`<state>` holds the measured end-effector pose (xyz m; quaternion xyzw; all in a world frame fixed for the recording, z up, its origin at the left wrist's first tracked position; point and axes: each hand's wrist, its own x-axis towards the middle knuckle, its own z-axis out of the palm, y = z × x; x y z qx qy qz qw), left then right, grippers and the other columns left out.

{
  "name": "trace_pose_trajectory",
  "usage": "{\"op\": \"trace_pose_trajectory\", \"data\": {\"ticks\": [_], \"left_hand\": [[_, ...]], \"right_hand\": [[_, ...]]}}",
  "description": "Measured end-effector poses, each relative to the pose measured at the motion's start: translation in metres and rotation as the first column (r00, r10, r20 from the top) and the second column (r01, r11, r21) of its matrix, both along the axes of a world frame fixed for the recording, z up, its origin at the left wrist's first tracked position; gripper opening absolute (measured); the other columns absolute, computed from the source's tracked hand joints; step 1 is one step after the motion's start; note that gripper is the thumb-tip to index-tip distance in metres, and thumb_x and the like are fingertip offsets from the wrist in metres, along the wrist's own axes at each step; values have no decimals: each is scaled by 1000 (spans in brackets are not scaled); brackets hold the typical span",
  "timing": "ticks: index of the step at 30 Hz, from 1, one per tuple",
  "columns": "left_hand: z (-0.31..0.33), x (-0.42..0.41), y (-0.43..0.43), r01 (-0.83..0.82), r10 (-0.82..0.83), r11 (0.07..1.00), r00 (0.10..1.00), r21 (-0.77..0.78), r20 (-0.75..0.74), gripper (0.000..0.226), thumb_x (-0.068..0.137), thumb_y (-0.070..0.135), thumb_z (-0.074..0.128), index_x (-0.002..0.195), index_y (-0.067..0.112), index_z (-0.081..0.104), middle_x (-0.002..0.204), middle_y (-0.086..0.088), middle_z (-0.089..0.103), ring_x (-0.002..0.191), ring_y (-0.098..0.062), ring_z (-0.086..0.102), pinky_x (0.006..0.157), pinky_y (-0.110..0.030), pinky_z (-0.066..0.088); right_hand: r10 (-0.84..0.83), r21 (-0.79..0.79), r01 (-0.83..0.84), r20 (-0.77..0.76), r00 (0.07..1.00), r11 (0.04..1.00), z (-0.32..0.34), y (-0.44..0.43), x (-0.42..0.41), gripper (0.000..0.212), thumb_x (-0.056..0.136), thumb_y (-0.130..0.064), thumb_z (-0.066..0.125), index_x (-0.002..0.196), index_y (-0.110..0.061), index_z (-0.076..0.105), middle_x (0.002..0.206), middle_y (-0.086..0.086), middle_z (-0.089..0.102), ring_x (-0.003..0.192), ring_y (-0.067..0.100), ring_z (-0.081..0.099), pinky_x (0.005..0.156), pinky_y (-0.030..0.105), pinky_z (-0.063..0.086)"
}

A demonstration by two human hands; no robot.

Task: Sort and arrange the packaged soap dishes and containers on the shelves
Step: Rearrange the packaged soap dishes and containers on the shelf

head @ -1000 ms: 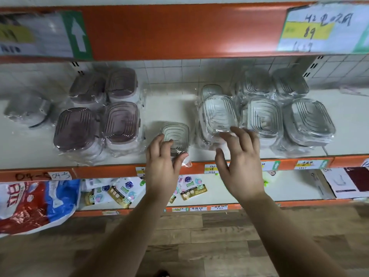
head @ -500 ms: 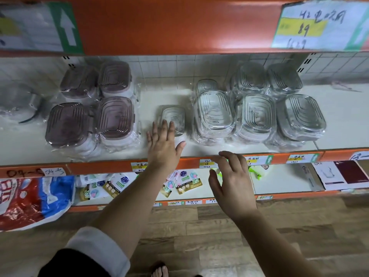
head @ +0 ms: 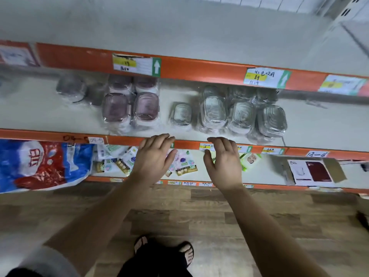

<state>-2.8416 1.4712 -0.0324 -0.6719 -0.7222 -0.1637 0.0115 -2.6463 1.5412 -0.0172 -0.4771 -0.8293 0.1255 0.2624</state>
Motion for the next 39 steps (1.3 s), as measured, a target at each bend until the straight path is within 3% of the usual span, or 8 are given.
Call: {"op": "trace_pose_trajectory", "data": {"ticks": [9,18,21,24,32,39], "left_hand": [[68,-87,-92,-156,169,979,981,131,-96,43,97,38,39,117,11,66,116,-6,65,103,-27,62,87,-38,36],[132,-254,-199,-293,333,929,928,227,-166,42,96,38,40,116,13,67,115,-6,66,100,-26,64,89,-40,44],[156,-314,-224,-334,385,905,906,265,-173,44,95,39,38,116,13,67,116,-7,66,101,-26,64,90,-40,44],[179,-362,-244,-375,425,887,892,270,-157,47,96,40,34,120,13,64,119,-7,64,104,-27,62,91,-42,43],[208,-465,-268,-427,483,847,866,315,-125,46,97,41,32,120,14,62,122,-6,62,108,-26,60,96,-43,40],[219,-557,-261,-485,537,831,828,273,-162,53,95,44,28,122,14,62,126,-7,61,113,-28,58,99,-45,38]], "right_hand": [[126,76,-127,11,992,989,62,-54,-84,28,87,-15,57,112,-5,64,103,14,64,96,39,54,87,41,41],[252,211,-240,-33,967,947,117,-124,-264,28,87,-16,56,110,-4,64,104,15,63,97,37,53,85,43,42],[273,269,-242,-84,958,932,138,-146,-326,24,83,-6,66,106,-2,64,99,17,64,91,39,56,84,44,46],[307,302,-260,-121,944,917,154,-162,-377,17,83,-3,66,99,-1,64,96,17,64,87,38,56,81,44,46],[372,268,-320,-174,912,909,182,-181,-485,24,85,-3,64,109,-2,66,108,14,65,100,37,54,90,46,45],[432,280,-368,-218,875,887,194,-145,-590,25,87,-6,65,112,-4,66,113,14,63,103,38,53,90,41,43]]}}
